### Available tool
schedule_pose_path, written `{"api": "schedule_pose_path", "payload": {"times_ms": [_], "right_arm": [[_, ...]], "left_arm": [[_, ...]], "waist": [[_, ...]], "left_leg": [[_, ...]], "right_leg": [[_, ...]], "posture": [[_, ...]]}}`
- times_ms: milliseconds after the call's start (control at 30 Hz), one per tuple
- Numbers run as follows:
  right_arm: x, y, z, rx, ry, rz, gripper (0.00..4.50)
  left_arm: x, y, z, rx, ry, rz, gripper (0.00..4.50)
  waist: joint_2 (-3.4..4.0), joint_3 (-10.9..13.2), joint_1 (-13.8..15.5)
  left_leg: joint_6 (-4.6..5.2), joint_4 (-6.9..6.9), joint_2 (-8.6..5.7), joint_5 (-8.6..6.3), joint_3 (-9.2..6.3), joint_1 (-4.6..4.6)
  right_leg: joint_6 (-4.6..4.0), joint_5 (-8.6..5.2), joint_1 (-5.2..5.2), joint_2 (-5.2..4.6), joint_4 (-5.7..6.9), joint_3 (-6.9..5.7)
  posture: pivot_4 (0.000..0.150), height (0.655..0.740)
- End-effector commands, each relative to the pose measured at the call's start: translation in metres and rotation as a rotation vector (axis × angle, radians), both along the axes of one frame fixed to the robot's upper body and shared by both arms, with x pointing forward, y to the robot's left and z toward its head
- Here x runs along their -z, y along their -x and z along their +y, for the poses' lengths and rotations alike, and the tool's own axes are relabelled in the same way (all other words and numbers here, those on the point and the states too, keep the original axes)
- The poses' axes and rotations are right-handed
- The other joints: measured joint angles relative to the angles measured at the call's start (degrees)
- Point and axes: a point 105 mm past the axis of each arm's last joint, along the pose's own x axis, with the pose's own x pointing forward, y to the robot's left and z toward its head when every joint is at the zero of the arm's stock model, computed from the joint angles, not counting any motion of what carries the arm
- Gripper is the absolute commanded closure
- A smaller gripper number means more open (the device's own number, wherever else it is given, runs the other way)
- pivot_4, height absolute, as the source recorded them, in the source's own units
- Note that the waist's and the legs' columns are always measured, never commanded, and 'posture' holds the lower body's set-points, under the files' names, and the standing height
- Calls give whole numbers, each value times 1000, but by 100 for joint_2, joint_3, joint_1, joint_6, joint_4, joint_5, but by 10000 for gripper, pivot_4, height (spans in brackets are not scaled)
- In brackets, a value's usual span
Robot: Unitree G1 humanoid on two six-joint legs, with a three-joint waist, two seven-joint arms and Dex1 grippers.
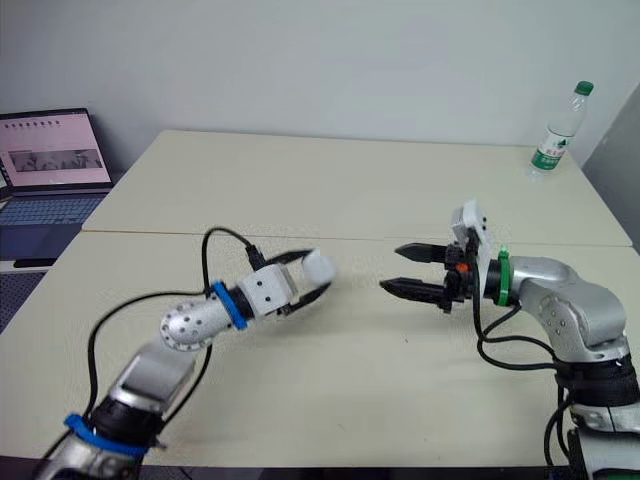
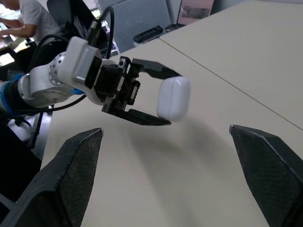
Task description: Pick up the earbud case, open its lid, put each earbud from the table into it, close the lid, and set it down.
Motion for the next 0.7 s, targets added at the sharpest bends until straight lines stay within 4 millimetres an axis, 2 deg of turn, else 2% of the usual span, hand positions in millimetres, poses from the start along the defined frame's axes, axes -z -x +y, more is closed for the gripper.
{"api": "schedule_pose_path", "payload": {"times_ms": [33, 200, 333, 700], "right_arm": [[-2, -1, 14, -4, -18, 23, 0], [-4, -3, 37, -1, -63, 52, 0], [1, -4, 48, 23, -92, 69, 0], [6, 2, 62, 6, -115, 98, 0]], "left_arm": [[-4, 7, -4, 148, -79, -202, 17357], [-21, 8, -11, 237, -39, -361, 17357], [-25, 14, -16, 292, -28, -417, 17357], [-28, 16, -22, 329, -25, -449, 17357]], "waist": [[0, 0, 0], [0, 0, 1], [0, 0, -4], [0, 0, -15]], "left_leg": [[4, -1, 0, -2, -1, -5], [8, 0, 0, -5, -1, -43], [8, 2, -1, -5, 0, -41], [8, 9, 1, -3, 0, -31]], "right_leg": [[0, 0, -2, -2, -6, -2], [1, 1, -38, -7, -3, -8], [2, 1, -38, -10, 4, -10], [2, 1, -37, -6, 25, -15]], "posture": [[1500, 7400], [1500, 7400], [1500, 7400], [1500, 7400]]}}
